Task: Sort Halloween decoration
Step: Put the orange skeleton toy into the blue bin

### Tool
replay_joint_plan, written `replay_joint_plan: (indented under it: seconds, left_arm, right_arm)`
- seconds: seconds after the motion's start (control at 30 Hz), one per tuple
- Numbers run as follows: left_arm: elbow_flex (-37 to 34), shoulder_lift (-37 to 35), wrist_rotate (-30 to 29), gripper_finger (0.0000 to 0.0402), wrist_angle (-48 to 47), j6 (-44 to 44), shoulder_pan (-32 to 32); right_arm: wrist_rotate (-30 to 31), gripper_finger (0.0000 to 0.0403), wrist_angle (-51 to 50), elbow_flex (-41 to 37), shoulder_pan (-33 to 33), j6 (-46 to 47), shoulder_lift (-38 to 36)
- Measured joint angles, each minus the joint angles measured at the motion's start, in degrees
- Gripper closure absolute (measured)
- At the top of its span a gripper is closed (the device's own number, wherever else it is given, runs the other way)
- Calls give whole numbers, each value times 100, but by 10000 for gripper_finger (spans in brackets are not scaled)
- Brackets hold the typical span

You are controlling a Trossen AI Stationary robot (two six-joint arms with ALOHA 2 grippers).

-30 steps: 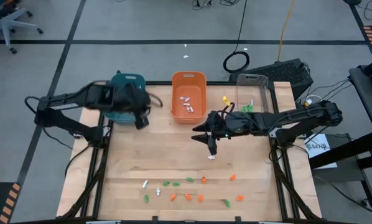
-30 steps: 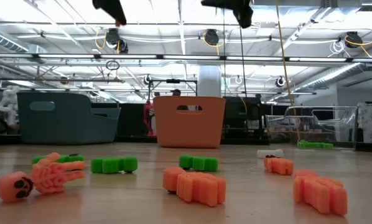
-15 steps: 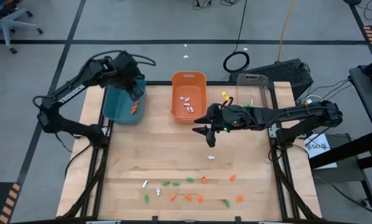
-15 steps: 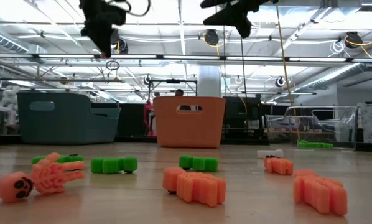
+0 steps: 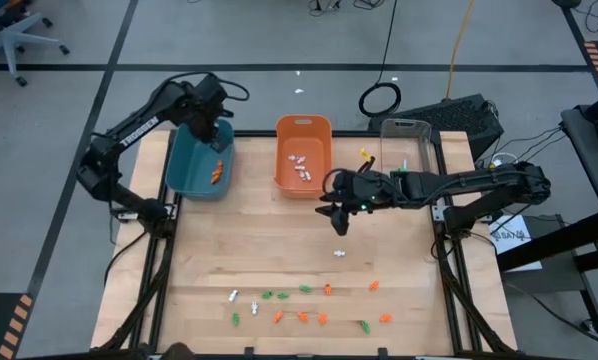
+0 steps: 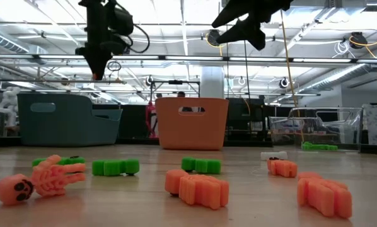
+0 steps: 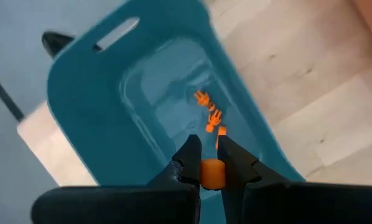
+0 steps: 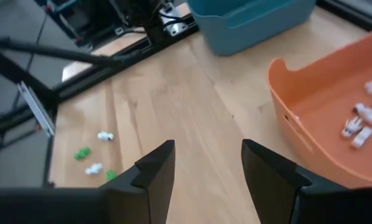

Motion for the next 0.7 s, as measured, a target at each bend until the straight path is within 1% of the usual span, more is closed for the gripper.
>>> replay_joint_plan:
  seconds: [0.07,0.3,0.4,0.5,0.6,0.7]
  left_arm:
    - [-1,76,8,378,-3,-143,85]
    - [-61,284,138,378,98,-55,336]
    - [-315,295,142,378,399,-76,391]
    - [-660,296,146,378,606,-89,397]
    - [-990,296,146,377,764,-95,394]
    - [-1244,295,147,364,870,-102,392]
  right_arm:
    - [5,232,10,0,-1,223,0]
    - [15,232,310,0,94,905,0]
    - [181,232,342,0,133,1191,-2]
    - [368,233,339,0,209,1239,-2]
    - [559,242,332,0,310,1220,-2]
    - [668,256,322,0,368,1220,-2]
